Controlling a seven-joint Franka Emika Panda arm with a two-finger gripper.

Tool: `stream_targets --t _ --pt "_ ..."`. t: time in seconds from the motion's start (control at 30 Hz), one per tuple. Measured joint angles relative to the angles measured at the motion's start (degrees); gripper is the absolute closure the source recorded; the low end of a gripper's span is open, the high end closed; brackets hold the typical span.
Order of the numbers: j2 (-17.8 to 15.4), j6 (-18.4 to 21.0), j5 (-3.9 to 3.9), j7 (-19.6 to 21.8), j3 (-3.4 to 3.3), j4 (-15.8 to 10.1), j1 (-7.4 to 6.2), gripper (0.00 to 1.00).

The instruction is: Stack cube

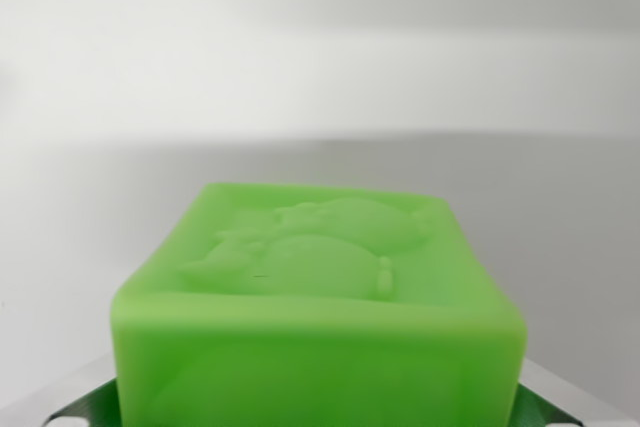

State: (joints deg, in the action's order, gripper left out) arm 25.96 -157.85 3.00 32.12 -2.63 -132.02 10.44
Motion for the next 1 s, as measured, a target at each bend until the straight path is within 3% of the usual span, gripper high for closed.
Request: stream_targets --t 1.0 --pt "-11.29 9.62 -1.05 0.66 -0.87 -1.38 -0.56 1.0"
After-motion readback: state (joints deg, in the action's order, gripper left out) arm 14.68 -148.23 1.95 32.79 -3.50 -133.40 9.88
